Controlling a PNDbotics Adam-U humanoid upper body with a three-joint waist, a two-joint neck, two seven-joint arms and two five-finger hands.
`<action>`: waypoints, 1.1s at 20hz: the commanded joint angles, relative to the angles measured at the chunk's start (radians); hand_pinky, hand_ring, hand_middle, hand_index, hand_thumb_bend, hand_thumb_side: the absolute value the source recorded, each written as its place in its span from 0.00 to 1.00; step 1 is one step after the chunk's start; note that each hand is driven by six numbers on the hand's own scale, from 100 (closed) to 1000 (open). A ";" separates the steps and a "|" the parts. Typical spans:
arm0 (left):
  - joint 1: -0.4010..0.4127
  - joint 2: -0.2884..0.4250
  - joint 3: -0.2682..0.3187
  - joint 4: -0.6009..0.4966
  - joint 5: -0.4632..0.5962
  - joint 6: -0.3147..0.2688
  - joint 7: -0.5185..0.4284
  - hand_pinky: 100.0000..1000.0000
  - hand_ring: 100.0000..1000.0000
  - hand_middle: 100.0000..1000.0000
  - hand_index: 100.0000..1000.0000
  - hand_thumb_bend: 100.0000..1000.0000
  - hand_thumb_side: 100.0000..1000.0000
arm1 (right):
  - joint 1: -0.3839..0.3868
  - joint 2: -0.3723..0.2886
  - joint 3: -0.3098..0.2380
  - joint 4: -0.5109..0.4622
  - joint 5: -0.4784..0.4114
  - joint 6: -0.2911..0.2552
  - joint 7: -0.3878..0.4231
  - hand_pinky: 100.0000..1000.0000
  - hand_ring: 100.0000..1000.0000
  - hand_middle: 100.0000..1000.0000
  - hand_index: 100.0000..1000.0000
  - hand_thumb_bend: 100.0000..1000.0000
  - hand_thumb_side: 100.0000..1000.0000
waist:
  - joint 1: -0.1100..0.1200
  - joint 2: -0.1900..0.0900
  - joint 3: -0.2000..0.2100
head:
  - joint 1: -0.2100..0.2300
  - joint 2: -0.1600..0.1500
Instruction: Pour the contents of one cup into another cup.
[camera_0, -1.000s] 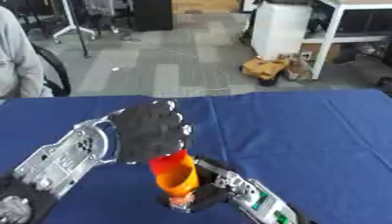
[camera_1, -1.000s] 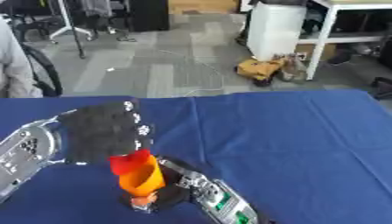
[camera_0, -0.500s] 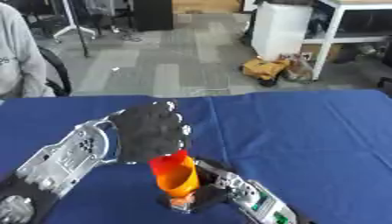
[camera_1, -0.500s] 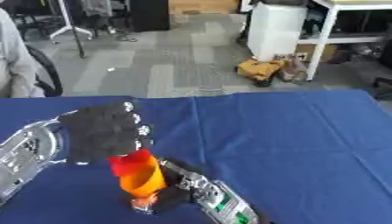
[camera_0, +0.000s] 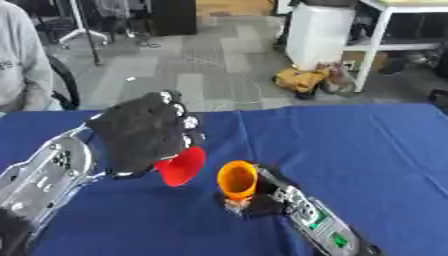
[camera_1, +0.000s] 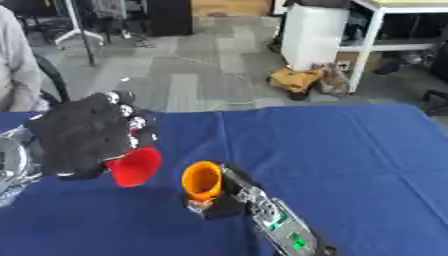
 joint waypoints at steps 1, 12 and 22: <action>0.019 0.023 0.063 -0.017 0.056 0.055 0.048 0.41 0.24 0.20 0.60 0.60 0.00 | -0.001 -0.025 -0.041 0.030 0.058 -0.051 -0.054 0.89 0.90 0.85 0.94 0.52 0.00 | -0.001 -0.020 0.002 | -0.003 -0.006; 0.229 -0.180 0.270 0.188 0.238 0.237 0.225 0.35 0.20 0.26 0.59 0.62 0.00 | 0.096 -0.049 -0.264 -0.147 0.159 -0.019 -0.237 0.69 0.76 0.72 0.87 0.42 0.00 | -0.032 -0.018 -0.026 | 0.024 -0.005; 0.227 -0.297 0.325 0.442 0.394 0.319 0.359 0.36 0.25 0.32 0.60 0.63 0.00 | 0.138 -0.054 -0.303 -0.335 0.078 0.028 -0.393 0.65 0.73 0.68 0.86 0.40 0.00 | -0.045 -0.009 -0.042 | 0.026 -0.011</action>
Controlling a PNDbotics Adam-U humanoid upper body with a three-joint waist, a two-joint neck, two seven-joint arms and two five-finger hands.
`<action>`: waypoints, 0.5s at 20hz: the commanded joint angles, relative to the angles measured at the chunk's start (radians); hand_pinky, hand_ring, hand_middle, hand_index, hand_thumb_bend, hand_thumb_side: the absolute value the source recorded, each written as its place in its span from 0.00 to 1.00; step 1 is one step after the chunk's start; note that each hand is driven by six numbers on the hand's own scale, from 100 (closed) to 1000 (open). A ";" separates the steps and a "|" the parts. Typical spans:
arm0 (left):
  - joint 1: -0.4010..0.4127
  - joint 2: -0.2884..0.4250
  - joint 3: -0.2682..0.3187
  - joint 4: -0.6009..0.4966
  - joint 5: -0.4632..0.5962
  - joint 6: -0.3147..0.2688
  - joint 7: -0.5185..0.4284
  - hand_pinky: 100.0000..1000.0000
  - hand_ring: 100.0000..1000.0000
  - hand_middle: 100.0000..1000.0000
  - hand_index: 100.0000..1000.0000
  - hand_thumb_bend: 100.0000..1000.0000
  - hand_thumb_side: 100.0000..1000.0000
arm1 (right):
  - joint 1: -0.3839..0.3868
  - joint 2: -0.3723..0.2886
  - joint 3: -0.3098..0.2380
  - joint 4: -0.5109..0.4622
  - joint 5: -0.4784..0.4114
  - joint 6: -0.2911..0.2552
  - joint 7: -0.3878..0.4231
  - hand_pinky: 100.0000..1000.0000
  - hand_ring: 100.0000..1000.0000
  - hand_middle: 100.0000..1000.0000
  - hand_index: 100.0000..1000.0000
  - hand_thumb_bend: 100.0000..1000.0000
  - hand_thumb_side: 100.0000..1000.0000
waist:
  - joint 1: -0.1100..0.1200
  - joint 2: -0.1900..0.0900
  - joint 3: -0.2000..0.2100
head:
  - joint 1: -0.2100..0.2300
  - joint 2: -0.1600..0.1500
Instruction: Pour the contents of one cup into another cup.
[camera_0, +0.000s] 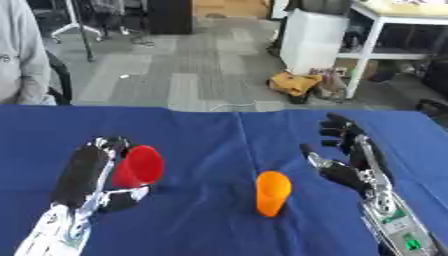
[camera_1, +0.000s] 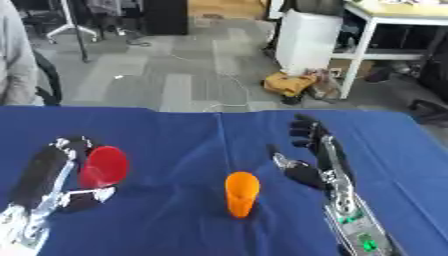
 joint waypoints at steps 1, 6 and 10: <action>-0.020 -0.031 0.033 0.064 0.052 -0.009 0.050 0.36 0.25 0.33 0.60 0.64 0.00 | -0.005 -0.019 0.002 -0.055 -0.010 0.010 -0.049 0.65 0.73 0.68 0.86 0.40 0.00 | -0.002 -0.011 -0.003 | 0.001 -0.012; -0.008 -0.081 0.056 0.153 0.137 -0.085 0.134 0.40 0.34 0.42 0.65 0.87 0.00 | 0.005 -0.012 0.010 -0.074 -0.003 0.022 -0.080 0.63 0.71 0.67 0.86 0.39 0.00 | -0.006 -0.006 -0.006 | 0.000 -0.016; 0.019 -0.062 0.001 0.094 0.206 -0.153 0.200 0.44 0.41 0.48 0.67 0.97 0.08 | 0.011 -0.011 0.008 -0.073 -0.001 0.025 -0.085 0.62 0.71 0.66 0.86 0.39 0.00 | -0.004 -0.005 -0.004 | 0.002 -0.017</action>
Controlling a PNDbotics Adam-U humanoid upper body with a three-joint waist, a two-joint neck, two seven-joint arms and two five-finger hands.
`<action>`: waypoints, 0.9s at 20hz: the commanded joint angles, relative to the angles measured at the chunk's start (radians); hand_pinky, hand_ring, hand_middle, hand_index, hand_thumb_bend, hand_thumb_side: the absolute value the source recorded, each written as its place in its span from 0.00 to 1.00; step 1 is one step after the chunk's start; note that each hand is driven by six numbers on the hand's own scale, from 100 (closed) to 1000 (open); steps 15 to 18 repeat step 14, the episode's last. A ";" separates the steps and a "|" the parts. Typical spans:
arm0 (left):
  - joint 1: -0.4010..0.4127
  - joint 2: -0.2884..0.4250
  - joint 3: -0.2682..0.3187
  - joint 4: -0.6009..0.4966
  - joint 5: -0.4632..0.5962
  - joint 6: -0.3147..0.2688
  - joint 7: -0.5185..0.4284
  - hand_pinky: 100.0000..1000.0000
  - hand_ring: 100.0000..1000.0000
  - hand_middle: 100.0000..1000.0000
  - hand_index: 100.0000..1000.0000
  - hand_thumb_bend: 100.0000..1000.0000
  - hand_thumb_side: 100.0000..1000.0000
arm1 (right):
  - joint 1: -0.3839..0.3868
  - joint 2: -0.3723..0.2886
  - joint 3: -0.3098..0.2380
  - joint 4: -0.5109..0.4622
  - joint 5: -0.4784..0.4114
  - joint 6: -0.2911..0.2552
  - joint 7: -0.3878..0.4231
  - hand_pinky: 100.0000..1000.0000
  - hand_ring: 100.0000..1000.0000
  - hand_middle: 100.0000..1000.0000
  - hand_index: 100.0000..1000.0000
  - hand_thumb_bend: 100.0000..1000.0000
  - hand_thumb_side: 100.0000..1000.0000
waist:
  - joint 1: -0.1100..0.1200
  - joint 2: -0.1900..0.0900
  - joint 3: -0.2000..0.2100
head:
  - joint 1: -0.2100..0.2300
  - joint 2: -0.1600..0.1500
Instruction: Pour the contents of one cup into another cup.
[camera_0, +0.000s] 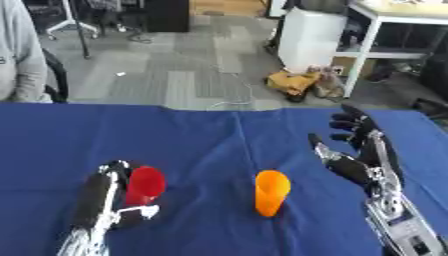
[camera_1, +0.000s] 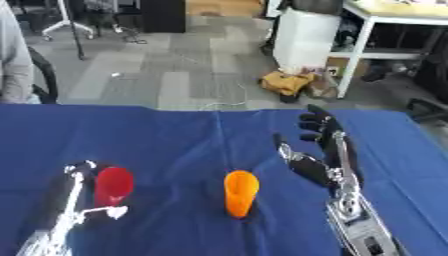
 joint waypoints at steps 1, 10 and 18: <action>0.000 0.023 -0.038 -0.064 0.054 -0.050 0.050 0.46 0.42 0.50 0.68 0.97 0.09 | -0.006 -0.012 -0.005 -0.021 0.000 0.002 -0.007 0.62 0.70 0.66 0.85 0.39 0.00 | 0.003 -0.013 0.001 | 0.002 -0.008; 0.067 0.280 -0.069 -0.451 0.726 -0.041 -0.106 0.48 0.45 0.53 0.68 0.97 0.12 | 0.008 -0.022 -0.007 -0.017 -0.003 0.001 -0.004 0.60 0.68 0.64 0.85 0.39 0.00 | 0.016 -0.025 0.030 | -0.006 -0.006; 0.128 0.363 0.007 -0.566 0.941 0.019 -0.185 0.48 0.44 0.53 0.67 0.96 0.11 | 0.008 -0.025 -0.001 -0.026 -0.008 -0.002 0.005 0.59 0.68 0.64 0.85 0.39 0.00 | 0.016 -0.028 0.040 | -0.008 -0.010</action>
